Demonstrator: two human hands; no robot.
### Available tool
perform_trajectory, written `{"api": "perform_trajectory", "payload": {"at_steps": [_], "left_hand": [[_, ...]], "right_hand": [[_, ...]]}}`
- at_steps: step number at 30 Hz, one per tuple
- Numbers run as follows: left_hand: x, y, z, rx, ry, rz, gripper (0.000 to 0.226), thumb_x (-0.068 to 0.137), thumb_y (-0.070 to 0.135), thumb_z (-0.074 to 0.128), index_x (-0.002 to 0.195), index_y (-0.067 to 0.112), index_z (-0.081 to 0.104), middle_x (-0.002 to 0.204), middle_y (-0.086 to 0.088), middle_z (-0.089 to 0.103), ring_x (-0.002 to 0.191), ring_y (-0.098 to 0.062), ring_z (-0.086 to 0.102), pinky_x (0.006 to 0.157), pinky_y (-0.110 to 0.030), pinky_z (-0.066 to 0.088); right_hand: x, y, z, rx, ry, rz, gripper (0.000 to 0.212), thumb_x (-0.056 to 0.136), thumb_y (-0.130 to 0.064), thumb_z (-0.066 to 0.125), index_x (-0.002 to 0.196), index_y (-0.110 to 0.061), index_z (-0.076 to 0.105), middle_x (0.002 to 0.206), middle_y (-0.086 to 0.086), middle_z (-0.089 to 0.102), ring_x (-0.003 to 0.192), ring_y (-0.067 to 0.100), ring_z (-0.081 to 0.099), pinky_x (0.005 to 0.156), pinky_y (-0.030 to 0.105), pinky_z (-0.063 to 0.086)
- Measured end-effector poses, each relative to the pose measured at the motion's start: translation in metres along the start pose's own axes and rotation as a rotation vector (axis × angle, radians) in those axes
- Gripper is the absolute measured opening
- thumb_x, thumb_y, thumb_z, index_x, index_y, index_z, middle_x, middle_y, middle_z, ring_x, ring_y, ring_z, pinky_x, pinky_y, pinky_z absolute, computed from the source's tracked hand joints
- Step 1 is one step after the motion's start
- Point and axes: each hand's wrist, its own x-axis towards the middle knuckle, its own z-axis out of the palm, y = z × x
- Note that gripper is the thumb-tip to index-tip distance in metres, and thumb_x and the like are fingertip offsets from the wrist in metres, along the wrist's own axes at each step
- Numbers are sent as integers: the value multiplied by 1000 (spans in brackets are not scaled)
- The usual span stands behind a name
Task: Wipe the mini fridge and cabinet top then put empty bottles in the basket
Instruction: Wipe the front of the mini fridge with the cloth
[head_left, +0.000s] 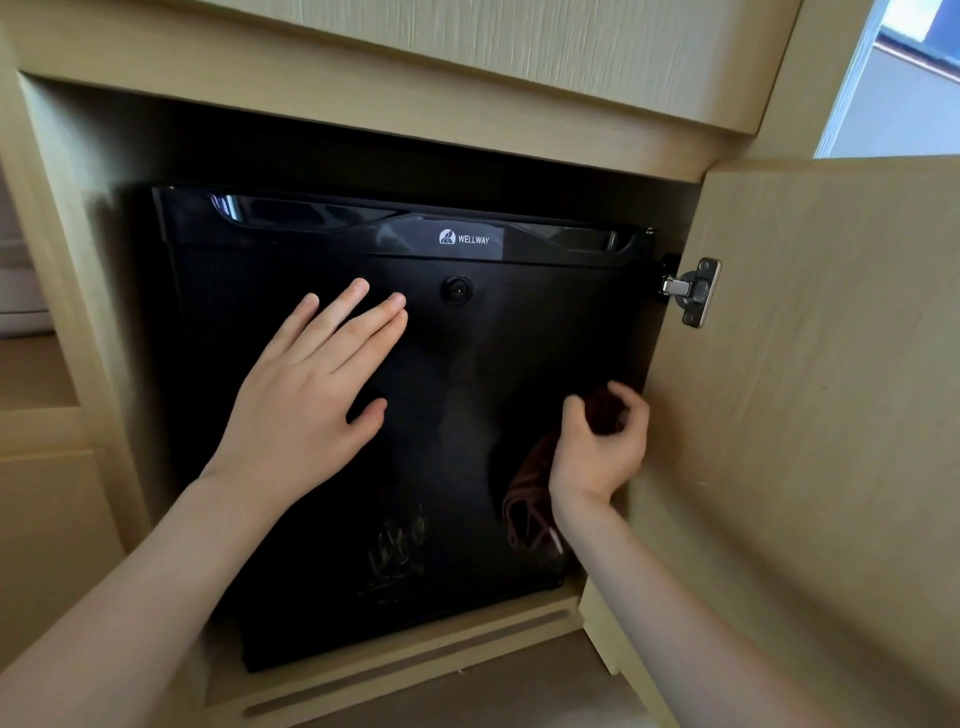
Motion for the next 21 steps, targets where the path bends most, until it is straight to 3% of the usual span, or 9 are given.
{"api": "perform_trajectory", "payload": {"at_steps": [3, 6, 9, 13, 17, 19, 21], "left_hand": [[-1, 0, 2, 0, 16, 10, 71, 85, 24, 61, 151, 14, 38, 160, 3, 32, 152, -20, 19, 125, -41, 10], [-1, -4, 3, 6, 1, 21, 71, 85, 29, 57, 152, 15, 36, 161, 4, 31, 152, -19, 18, 125, -41, 11], [-5, -6, 3, 14, -9, 20, 71, 86, 30, 57, 152, 16, 36, 161, 4, 31, 152, -19, 18, 125, -41, 12], [-9, -8, -1, 17, -19, 27, 71, 86, 28, 59, 152, 15, 37, 160, 3, 32, 152, -20, 20, 125, -40, 13], [-11, -7, -2, 14, -15, 16, 75, 84, 21, 72, 151, 14, 38, 159, 2, 34, 152, -21, 21, 125, -41, 14], [-11, -5, -3, 11, -9, 11, 78, 82, 20, 74, 151, 14, 39, 159, 2, 34, 151, -21, 21, 125, -40, 13], [-10, -5, -3, 11, -10, 18, 77, 82, 21, 73, 151, 14, 39, 159, 2, 34, 151, -21, 22, 125, -39, 13]], "right_hand": [[13, -41, 29, 122, -48, -165, 36, 79, -7, 74, 113, -18, 68, 108, 2, 70, 100, 12, 66, 89, 28, 56], [9, -54, 45, 192, -100, -224, 37, 82, -16, 74, 118, -23, 67, 112, -7, 69, 104, 1, 64, 86, 14, 53], [-17, -27, 30, 120, -135, -197, 40, 85, -16, 74, 123, -24, 64, 118, -7, 66, 113, 8, 62, 99, 30, 53], [-40, 4, -1, 3, -238, -125, 39, 85, -9, 75, 120, -22, 62, 114, -3, 66, 108, 9, 63, 95, 38, 55], [-28, -31, 27, 149, -218, -172, 36, 84, -3, 74, 117, -13, 67, 110, 0, 69, 104, 8, 66, 90, 25, 55], [-25, -53, 50, 215, -212, -258, 36, 84, -7, 75, 118, -15, 67, 111, -6, 69, 106, 4, 65, 89, 17, 53], [-29, -62, 64, 238, -170, -262, 37, 85, -15, 74, 120, -21, 65, 113, -13, 66, 110, 2, 62, 93, 18, 53]]}}
